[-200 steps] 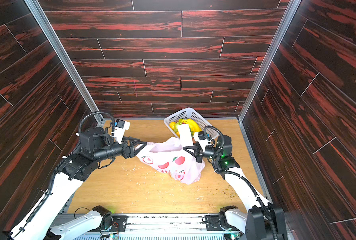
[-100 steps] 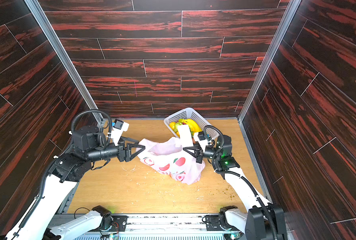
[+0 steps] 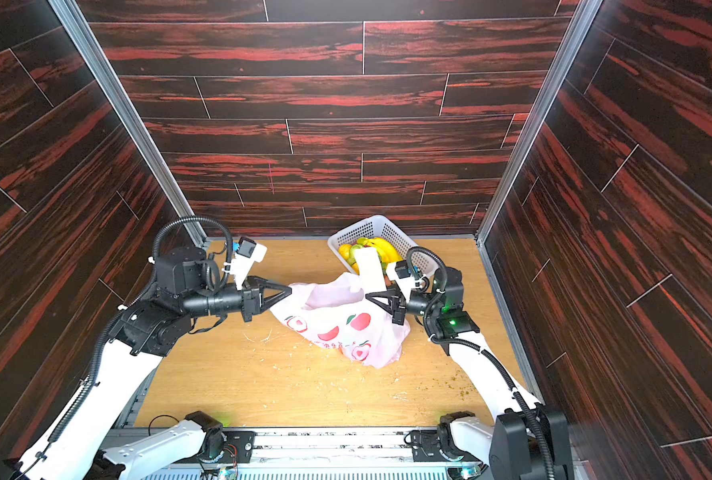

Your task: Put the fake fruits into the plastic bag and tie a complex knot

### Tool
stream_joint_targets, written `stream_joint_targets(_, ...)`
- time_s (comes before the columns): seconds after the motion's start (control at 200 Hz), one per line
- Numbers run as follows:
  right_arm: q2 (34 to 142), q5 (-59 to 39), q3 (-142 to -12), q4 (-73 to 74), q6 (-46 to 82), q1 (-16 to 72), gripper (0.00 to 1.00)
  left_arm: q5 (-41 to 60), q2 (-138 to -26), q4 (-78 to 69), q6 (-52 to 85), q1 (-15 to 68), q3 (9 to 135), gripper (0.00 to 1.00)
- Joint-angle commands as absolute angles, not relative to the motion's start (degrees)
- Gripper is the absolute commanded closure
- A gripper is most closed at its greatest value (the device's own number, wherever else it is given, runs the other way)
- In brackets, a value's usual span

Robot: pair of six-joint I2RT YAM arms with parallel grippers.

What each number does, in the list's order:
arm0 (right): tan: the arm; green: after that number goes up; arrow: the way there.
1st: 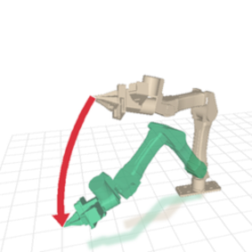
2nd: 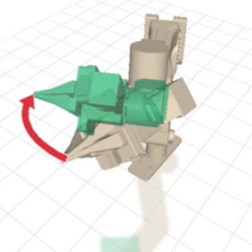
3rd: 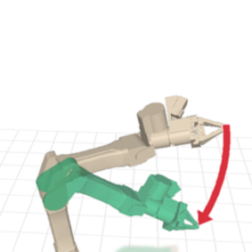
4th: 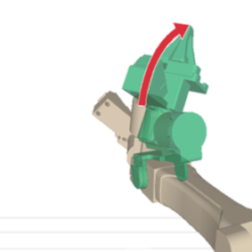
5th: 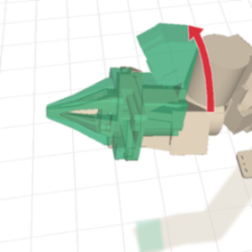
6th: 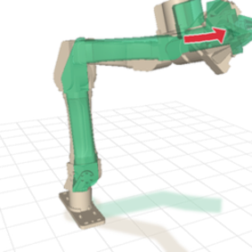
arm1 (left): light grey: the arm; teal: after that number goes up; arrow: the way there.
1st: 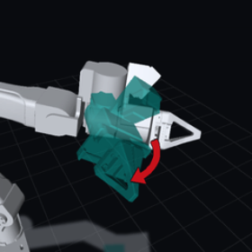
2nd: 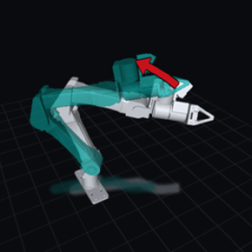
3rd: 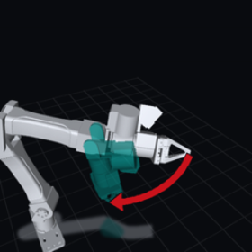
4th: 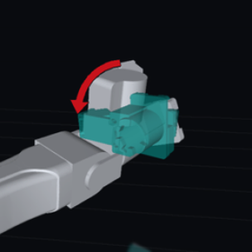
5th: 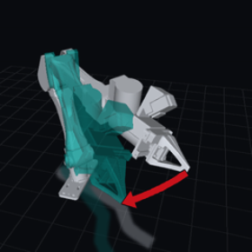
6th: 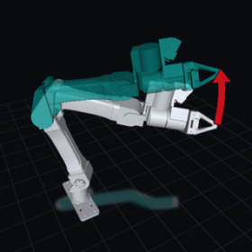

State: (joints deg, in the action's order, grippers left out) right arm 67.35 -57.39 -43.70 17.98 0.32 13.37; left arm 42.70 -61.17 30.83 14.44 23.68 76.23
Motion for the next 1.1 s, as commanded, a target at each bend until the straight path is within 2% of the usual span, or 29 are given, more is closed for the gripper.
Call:
stream_joint_targets(0.0,67.59,-58.86,-45.70,18.40,-0.62,13.10,1.00,43.49,-61.52,19.39,22.34,23.50,76.10,1.00)
stream_joint_targets(0.245,67.85,-60.26,-42.96,26.16,2.67,13.06,1.00,26.85,-57.86,-4.06,45.28,23.47,70.51,1.00)
stream_joint_targets(0.416,67.81,-63.19,-40.67,39.58,12.21,9.90,1.00,15.93,-53.74,-7.34,50.49,23.47,67.83,1.00)
stream_joint_targets(0.506,67.97,-63.71,-41.32,40.52,13.01,9.03,1.00,10.65,-51.81,-7.14,52.67,23.51,66.13,1.00)
stream_joint_targets(0.571,68.69,-64.18,-41.42,41.63,13.73,9.05,1.00,9.63,-51.25,-8.77,54.41,23.51,64.77,1.00)
stream_joint_targets(0.751,74.42,-66.63,-41.13,49.37,20.28,9.04,1.00,15.51,-53.64,-14.56,58.81,23.56,62.19,1.00)
stream_joint_targets(0.897,73.97,-66.21,-41.50,46.94,18.61,8.98,0.87,15.57,-54.62,-15.08,60.43,24.06,60.18,1.00)
stream_joint_targets(0.997,73.06,-65.85,-42.78,39.31,14.91,9.00,0.79,14.73,-54.76,-16.16,61.20,24.70,58.62,1.00)
stream_joint_targets(1.092,71.42,-64.01,-43.36,35.32,12.65,8.95,0.65,13.85,-55.10,-16.17,61.28,25.21,58.07,1.00)
